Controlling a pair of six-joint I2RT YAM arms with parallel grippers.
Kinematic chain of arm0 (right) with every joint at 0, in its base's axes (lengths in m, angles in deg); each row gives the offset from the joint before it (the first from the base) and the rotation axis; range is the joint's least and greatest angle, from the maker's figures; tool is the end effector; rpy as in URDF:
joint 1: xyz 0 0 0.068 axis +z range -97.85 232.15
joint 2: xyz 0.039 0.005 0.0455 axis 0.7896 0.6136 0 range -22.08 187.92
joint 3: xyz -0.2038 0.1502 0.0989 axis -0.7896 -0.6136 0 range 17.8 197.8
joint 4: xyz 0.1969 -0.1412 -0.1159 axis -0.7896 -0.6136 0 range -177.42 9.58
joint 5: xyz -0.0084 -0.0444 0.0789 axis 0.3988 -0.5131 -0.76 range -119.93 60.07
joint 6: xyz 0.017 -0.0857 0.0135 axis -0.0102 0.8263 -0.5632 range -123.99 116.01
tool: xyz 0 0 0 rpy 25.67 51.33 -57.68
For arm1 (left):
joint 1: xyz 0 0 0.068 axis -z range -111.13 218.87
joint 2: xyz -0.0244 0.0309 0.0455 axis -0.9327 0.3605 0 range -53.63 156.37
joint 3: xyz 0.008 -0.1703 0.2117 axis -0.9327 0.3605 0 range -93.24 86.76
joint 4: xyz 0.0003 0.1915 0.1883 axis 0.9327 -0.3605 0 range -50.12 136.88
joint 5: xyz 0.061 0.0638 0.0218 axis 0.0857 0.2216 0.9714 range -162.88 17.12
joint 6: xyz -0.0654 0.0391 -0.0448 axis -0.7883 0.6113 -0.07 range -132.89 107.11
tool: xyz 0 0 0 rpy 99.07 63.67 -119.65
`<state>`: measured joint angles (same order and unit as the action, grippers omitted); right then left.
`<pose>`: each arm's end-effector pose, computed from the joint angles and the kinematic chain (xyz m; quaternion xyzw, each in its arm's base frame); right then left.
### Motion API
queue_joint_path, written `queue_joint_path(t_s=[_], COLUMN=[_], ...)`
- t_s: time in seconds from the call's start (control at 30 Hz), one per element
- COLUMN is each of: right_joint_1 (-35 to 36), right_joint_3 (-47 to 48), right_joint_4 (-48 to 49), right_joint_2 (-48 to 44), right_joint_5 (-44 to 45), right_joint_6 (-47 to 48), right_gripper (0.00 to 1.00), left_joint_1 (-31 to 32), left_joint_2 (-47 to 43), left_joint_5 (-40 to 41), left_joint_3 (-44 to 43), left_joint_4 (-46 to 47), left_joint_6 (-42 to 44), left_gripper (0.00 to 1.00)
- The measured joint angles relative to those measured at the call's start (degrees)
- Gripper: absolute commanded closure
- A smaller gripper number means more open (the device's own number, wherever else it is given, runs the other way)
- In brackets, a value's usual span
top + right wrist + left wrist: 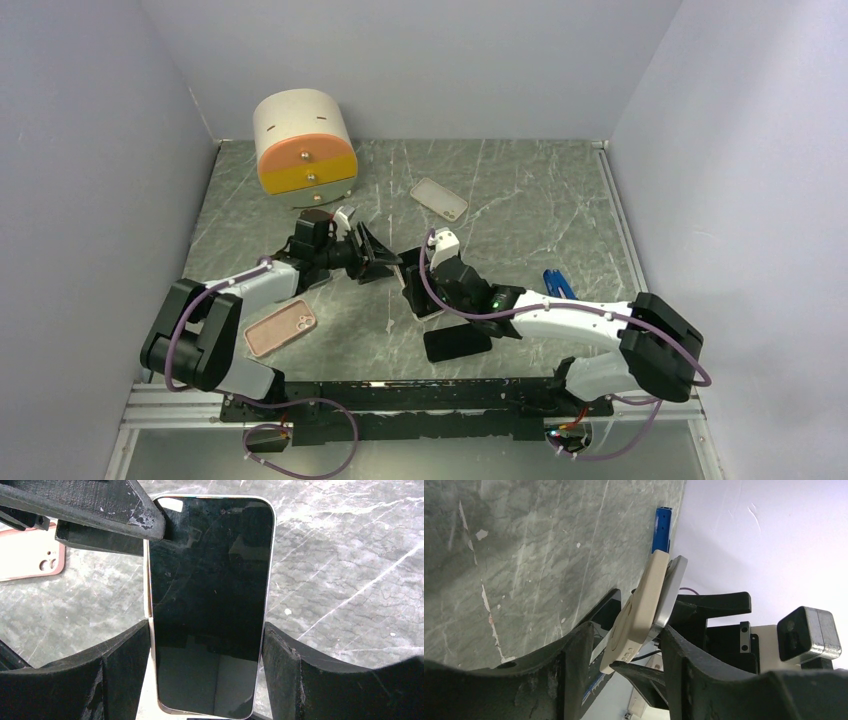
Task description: Put the phone into the phone case
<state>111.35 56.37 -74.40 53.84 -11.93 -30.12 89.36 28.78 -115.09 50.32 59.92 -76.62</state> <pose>0.1848 0.2628 0.1857 -0.1716 0.8473 0.2276 0.4482 0.2765 -0.1598 0.1625 -0.1420 0.8253 -0.5335 0.1185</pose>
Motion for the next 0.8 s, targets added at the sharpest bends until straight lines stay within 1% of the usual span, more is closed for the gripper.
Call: queue_joint_path(t_s=[0.07, 0.13, 0.2, 0.27, 0.33, 0.5, 0.8], right_joint_1=[0.0, 0.0, 0.0, 0.0, 0.1, 0.3, 0.7], right_joint_3=[0.0, 0.0, 0.0, 0.0, 0.0, 0.0, 0.0], right_joint_4=[0.0, 0.0, 0.1, 0.1, 0.2, 0.2, 1.0], right_joint_2=[0.2, 0.3, 0.3, 0.4, 0.4, 0.4, 0.4], right_joint_5=[0.0, 0.0, 0.0, 0.0, 0.0, 0.0, 0.1], right_joint_6=[0.0, 0.0, 0.0, 0.0, 0.0, 0.0, 0.0], right_gripper=[0.53, 0.53, 0.54, 0.54, 0.54, 0.55, 0.55], left_joint_1=[0.1, 0.1, 0.1, 0.2, 0.2, 0.2, 0.2], left_joint_2=[0.0, 0.0, 0.0, -0.1, -0.3, -1.1, -1.3], left_joint_5=[0.0, 0.0, 0.1, 0.5, 1.1, 1.9, 2.8], left_joint_3=[0.0, 0.0, -0.1, -0.2, -0.2, -0.2, -0.2], left_joint_4=[0.0, 0.0, -0.4, -0.5, -0.5, -0.4, 1.0], left_joint_6=[0.0, 0.0, 0.0, 0.0, -0.5, -3.2, -7.0], left_gripper=[0.3, 0.24, 0.19, 0.17, 0.17, 0.2, 0.29])
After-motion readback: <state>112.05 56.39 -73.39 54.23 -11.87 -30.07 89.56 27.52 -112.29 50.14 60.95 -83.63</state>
